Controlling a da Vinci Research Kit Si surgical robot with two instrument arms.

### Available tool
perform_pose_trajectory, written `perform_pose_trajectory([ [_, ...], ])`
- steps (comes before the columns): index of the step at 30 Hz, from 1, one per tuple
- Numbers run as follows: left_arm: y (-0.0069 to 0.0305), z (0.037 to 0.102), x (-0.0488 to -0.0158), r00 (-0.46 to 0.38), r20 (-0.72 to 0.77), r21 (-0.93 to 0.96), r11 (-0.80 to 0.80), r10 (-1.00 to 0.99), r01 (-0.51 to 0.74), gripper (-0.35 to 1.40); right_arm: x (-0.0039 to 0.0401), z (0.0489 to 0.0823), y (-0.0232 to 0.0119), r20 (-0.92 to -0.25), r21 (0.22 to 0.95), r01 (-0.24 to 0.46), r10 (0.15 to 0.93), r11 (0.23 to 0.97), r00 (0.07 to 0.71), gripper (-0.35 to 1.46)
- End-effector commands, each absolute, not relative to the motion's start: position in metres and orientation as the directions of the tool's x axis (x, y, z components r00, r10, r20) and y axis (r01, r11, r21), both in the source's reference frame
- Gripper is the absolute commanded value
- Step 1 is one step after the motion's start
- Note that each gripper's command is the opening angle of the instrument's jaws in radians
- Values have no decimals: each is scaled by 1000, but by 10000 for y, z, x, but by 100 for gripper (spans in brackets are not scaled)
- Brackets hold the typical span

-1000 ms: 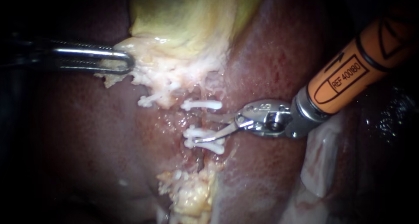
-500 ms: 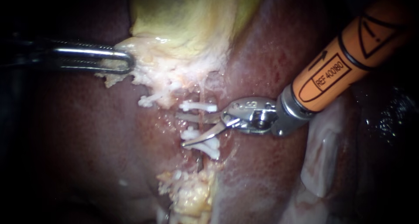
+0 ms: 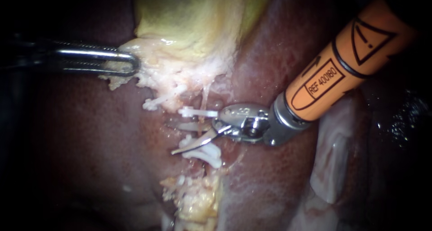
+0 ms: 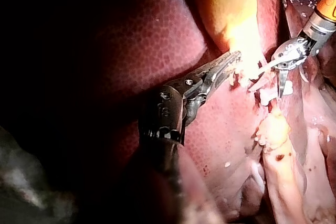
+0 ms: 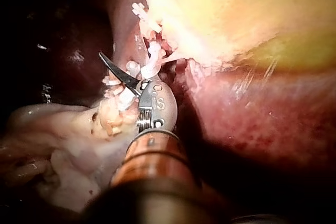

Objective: Go to the cutting position right tube

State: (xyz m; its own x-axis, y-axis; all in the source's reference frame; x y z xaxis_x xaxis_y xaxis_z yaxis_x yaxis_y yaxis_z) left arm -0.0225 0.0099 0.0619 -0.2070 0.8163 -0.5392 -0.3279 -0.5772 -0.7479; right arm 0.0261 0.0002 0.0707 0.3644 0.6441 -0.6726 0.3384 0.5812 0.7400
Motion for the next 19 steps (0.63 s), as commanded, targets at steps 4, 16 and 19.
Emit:
perform_pose_trajectory([
  [4, 99, 619, -225, -207, -539, -748, -577, 816, -328, -35, 263, 688, -2, -671, 741, 348, 645, 574, 366, 130],
  [16, 98, 619, -225, -207, -539, -748, -577, 816, -328, -35, 265, 677, -7, -671, 741, 356, 644, 570, 367, 130],
  [19, 99, 620, -225, -207, -539, -748, -577, 816, -328, -35, 265, 678, -7, -667, 745, 353, 647, 566, 369, 130],
])
